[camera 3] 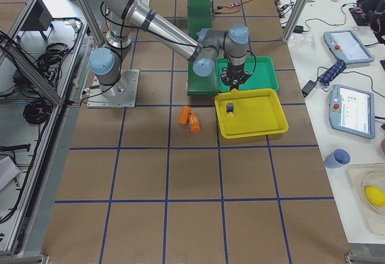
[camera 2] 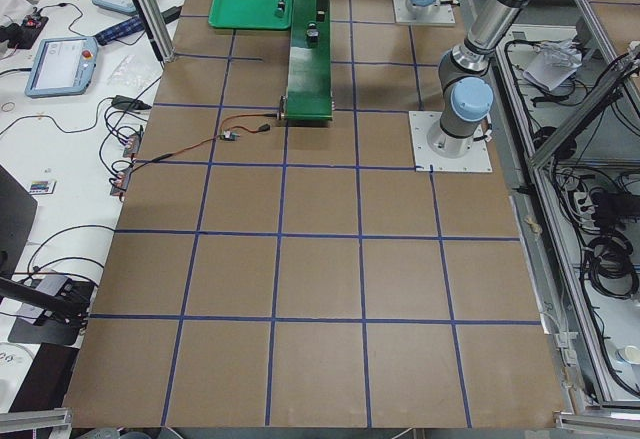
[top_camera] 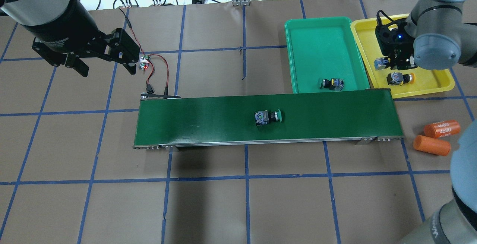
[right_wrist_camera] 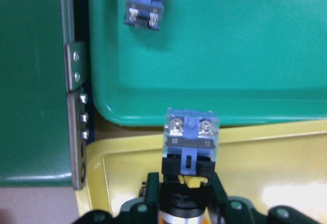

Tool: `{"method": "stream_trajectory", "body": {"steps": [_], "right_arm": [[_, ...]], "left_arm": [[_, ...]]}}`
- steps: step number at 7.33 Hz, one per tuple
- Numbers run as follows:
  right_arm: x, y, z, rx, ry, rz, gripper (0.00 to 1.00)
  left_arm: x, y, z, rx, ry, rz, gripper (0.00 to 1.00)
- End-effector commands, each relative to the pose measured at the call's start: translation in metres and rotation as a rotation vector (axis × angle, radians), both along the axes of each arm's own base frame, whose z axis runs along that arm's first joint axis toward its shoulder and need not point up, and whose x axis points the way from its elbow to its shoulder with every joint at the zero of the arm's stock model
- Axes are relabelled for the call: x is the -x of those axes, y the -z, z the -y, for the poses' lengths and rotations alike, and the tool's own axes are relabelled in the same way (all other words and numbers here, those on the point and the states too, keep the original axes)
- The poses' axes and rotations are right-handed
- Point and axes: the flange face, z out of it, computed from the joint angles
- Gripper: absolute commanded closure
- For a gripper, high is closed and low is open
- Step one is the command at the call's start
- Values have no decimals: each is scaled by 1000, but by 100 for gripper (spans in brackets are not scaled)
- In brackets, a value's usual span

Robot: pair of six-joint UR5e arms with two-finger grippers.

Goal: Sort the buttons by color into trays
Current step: 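Carry the yellow button into the yellow tray and release it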

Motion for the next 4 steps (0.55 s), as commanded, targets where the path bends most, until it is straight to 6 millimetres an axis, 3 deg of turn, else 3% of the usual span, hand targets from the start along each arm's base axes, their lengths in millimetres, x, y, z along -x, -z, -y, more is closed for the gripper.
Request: {"method": "stream_trajectory", "body": {"steps": [1,2,4], "right_arm": [[42,17,-1,9,-8,34,61],[40,15,0,22,-2,56,15],[30,-2,-5,42,-10,68,9]], "left_arm": [[0,3,0,-5,-2,-1,0],[0,3,0,-5,-2,-1,0],[0,2,0,0,-2,-2,0]]}}
